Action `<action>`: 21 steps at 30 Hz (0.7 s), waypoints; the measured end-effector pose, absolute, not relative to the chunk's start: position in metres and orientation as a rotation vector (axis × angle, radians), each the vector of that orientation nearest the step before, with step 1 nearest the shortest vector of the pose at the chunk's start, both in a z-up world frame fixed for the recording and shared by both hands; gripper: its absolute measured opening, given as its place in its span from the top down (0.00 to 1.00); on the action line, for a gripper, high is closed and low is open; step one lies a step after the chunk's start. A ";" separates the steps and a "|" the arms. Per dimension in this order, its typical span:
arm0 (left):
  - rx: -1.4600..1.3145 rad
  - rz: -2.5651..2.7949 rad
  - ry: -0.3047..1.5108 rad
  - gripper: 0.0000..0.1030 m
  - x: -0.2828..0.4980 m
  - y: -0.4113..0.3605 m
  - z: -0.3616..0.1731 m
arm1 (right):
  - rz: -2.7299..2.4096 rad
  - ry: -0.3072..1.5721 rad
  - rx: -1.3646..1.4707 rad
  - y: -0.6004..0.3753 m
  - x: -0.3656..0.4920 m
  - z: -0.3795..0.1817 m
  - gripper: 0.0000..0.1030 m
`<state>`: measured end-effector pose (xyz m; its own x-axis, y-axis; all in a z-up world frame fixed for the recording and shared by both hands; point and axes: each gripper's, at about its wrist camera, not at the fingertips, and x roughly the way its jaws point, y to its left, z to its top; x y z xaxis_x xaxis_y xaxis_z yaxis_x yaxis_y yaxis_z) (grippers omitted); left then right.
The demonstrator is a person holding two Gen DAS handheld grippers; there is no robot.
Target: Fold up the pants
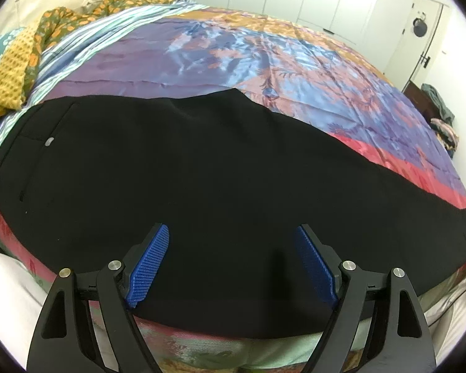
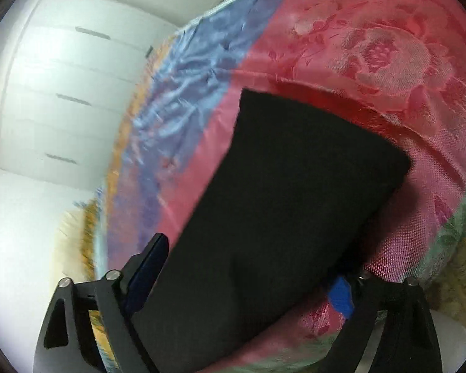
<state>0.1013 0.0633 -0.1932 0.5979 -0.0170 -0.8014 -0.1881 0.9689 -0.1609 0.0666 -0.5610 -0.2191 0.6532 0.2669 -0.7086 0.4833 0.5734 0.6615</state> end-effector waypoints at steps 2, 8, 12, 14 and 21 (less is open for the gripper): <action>-0.250 0.100 0.924 0.18 0.101 0.065 -0.192 | -0.163 0.879 0.988 -0.561 0.064 -0.219 0.69; -0.279 0.101 0.916 0.18 0.101 0.070 -0.191 | -0.023 0.760 1.043 -0.540 0.056 -0.186 0.89; -0.301 0.093 0.916 0.18 0.104 0.071 -0.191 | 0.153 0.711 1.039 -0.492 0.064 -0.148 0.89; -0.307 0.092 0.915 0.18 0.104 0.072 -0.191 | 0.244 0.717 1.034 -0.450 0.075 -0.136 0.89; -0.373 0.120 0.902 0.18 0.098 0.091 -0.188 | 0.449 0.830 0.998 -0.295 0.115 -0.155 0.89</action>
